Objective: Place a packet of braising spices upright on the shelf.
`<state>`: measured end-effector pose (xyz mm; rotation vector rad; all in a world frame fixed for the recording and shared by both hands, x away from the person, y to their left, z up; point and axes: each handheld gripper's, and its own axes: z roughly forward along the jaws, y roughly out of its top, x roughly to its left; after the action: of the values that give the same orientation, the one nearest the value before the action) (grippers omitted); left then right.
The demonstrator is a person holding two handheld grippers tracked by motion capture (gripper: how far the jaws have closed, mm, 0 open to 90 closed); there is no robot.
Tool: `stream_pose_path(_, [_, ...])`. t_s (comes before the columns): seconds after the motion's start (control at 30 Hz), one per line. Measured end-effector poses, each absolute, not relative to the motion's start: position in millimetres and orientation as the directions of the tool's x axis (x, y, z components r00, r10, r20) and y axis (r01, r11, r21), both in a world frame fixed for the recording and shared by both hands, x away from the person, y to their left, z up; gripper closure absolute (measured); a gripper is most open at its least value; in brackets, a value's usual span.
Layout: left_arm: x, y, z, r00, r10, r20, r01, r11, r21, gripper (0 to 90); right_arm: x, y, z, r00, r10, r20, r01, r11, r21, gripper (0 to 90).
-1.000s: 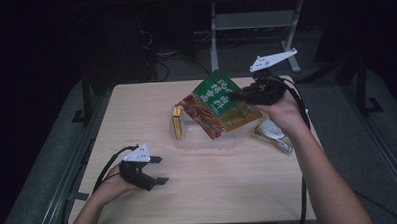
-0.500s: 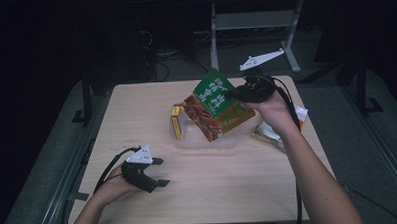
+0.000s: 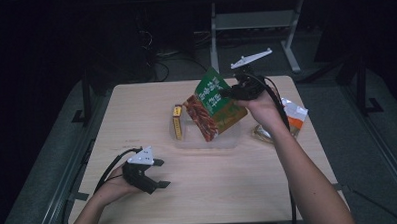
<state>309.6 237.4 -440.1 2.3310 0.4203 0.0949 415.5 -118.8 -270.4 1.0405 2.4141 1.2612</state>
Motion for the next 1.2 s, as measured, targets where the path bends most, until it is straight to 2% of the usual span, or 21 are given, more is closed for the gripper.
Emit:
stream_pose_path(0.57, [309.3,235.8,-442.3,0.947,0.315,-0.059,0.266,-0.672,0.691,19.4,429.1,-102.2,-282.5,-0.695,0.711,0.108,0.523,0.396,0.755,90.0])
stream_pose_path(1.2, [308.1,233.4,-444.6,0.949,0.308,-0.073,0.272,-0.676,0.685,19.2,424.7,-93.1,-284.3,-0.680,0.724,0.116,0.546,0.394,0.740,89.7])
